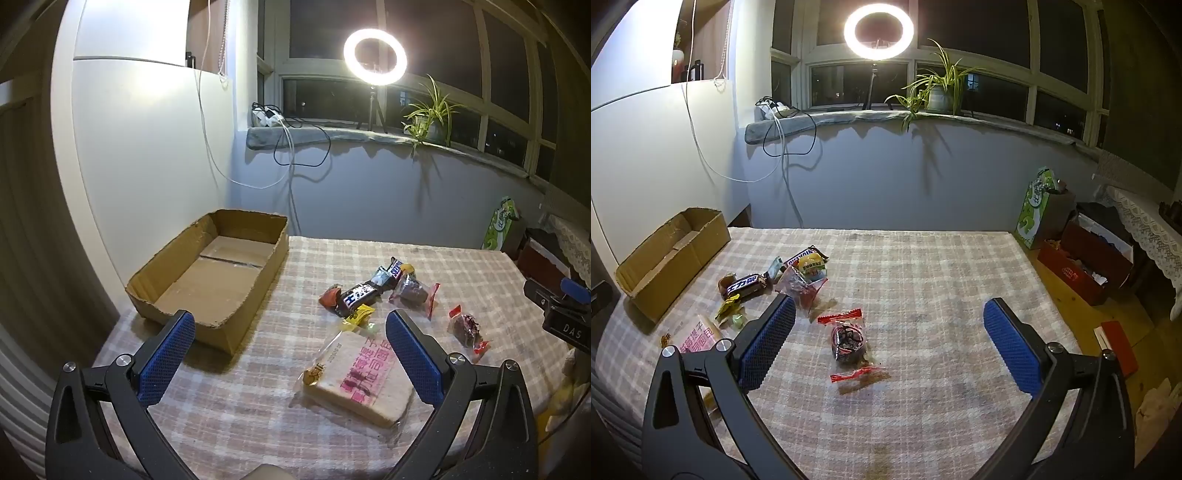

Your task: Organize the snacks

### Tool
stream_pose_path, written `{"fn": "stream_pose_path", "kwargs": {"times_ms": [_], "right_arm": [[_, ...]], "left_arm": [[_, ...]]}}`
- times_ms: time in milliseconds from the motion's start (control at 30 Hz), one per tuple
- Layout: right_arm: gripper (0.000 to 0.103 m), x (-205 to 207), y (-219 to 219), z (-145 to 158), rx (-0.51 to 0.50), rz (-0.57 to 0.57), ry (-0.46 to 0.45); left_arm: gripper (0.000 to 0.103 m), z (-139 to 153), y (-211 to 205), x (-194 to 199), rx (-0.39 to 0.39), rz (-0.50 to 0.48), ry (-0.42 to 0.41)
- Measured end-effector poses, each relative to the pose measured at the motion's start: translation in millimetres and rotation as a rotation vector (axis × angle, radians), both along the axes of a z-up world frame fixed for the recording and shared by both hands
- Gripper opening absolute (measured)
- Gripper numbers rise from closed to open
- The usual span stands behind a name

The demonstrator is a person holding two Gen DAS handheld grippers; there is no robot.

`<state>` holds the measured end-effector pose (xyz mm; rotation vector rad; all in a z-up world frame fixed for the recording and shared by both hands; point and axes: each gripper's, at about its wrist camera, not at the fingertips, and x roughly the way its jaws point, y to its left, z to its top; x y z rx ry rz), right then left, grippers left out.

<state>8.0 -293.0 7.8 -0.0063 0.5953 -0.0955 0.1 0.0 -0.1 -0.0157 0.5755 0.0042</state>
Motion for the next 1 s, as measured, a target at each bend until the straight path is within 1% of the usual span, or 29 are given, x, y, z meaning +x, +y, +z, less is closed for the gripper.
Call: {"fn": "stream_pose_path", "kwargs": {"times_ms": [1000], "right_arm": [[0.103, 3.0, 5.6, -5.4, -0.001, 0.016, 0.015]], "left_arm": [[0.102, -0.3, -1.0, -0.2, -0.001, 0.001, -0.003]]}}
